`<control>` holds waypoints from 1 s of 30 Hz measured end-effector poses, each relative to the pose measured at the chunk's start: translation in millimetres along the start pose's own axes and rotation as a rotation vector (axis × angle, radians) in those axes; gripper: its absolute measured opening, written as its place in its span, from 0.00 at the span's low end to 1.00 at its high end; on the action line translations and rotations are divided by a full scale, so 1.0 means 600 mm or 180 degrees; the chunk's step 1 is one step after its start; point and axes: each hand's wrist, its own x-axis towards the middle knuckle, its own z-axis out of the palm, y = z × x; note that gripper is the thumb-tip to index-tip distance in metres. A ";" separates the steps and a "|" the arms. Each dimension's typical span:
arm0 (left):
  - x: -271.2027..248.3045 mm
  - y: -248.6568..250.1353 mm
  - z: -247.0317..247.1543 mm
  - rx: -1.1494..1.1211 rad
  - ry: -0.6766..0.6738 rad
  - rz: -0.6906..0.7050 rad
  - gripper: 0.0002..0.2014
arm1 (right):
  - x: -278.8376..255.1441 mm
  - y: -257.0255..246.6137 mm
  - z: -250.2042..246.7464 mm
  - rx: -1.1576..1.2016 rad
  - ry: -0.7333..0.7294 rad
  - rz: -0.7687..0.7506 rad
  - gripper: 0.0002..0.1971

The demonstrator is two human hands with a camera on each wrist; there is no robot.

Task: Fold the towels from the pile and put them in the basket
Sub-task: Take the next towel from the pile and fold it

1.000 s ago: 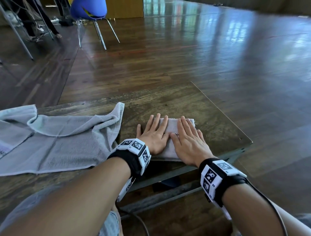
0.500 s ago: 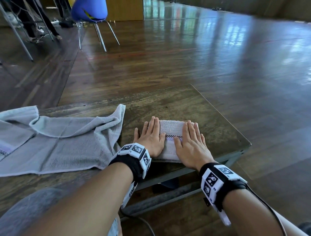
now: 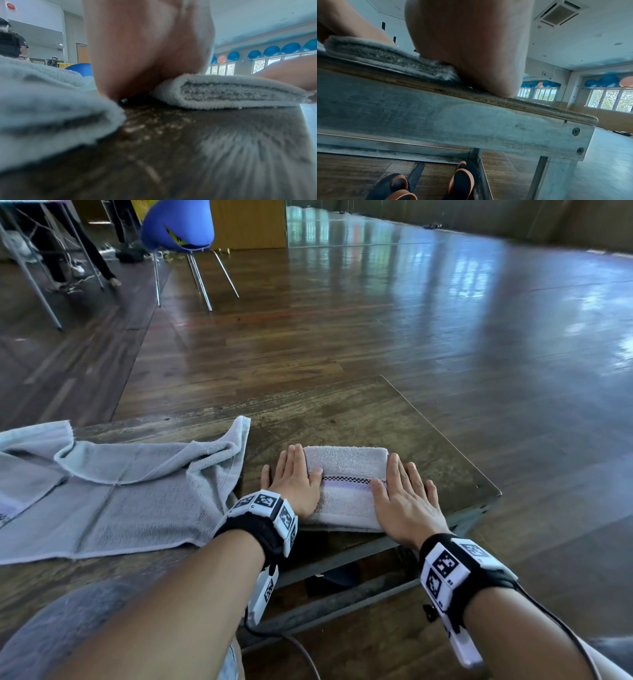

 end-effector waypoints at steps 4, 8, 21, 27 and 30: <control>-0.002 0.001 -0.003 -0.0048 -0.0006 -0.0116 0.33 | 0.002 0.000 -0.001 0.0000 -0.0030 0.0022 0.34; -0.002 0.002 -0.006 -0.0023 -0.0014 -0.0139 0.34 | 0.001 -0.001 -0.001 -0.0009 -0.0057 0.0045 0.34; -0.031 0.011 -0.008 -0.0631 0.0641 -0.0234 0.38 | -0.005 -0.004 0.002 0.0001 -0.0029 0.0111 0.35; -0.073 0.050 -0.042 -0.1800 0.0947 -0.0253 0.15 | -0.030 -0.016 -0.011 -0.0074 0.0020 0.0029 0.38; -0.100 0.070 -0.083 -0.2136 0.0875 -0.0125 0.19 | -0.042 -0.040 -0.042 0.0520 0.0028 0.0083 0.38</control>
